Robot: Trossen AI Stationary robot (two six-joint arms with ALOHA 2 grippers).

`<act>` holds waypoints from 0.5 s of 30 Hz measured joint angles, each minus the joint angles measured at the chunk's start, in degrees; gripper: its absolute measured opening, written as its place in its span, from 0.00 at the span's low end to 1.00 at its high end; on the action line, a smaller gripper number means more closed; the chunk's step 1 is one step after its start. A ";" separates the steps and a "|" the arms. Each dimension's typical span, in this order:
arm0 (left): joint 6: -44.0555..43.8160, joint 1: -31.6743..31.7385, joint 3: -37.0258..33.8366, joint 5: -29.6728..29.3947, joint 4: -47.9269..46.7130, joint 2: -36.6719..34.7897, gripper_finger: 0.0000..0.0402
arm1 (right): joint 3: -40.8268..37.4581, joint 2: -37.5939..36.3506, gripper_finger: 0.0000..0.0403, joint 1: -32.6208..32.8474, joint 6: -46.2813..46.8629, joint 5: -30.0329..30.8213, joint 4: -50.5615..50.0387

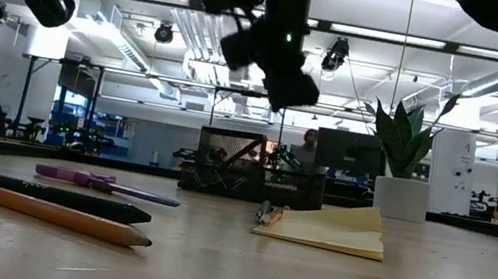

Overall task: Pick and place office supplies into organizer
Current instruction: Put the top black pen into the desk organizer

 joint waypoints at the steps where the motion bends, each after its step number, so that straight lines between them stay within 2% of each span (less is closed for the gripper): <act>1: 0.00 0.01 0.00 0.07 -0.01 0.00 0.16 | 1.30 0.00 0.22 0.72 2.97 -3.51 -1.10; 3: -0.02 0.01 0.00 0.07 -0.01 0.00 0.16 | 4.22 0.00 0.21 2.03 12.06 -16.90 -3.98; 5: -0.02 0.01 0.00 0.07 -0.03 0.00 0.16 | 6.02 -0.11 0.20 2.37 29.05 -36.59 -3.83; 7: 0.00 0.00 0.00 0.07 -0.07 0.00 0.16 | 5.79 -0.17 0.19 2.04 46.21 -51.85 0.19; 8: 0.02 0.00 0.00 0.07 -0.06 0.05 0.16 | 5.32 -0.13 0.18 1.96 51.85 -55.23 2.75; 9: 0.02 0.02 0.00 0.07 -0.04 0.11 0.16 | 4.85 0.00 0.18 2.20 55.52 -55.58 5.12; 11: 0.02 0.00 0.00 0.06 -0.25 0.10 0.16 | 3.67 0.16 0.20 3.10 62.38 -52.52 8.87; 13: 0.02 0.00 0.00 0.05 -0.80 0.07 0.16 | 2.56 0.75 0.22 3.61 71.03 -52.52 9.40; 15: -0.03 0.00 -0.02 0.06 -1.55 0.02 0.16 | 1.06 1.94 0.25 3.89 78.11 -55.22 7.74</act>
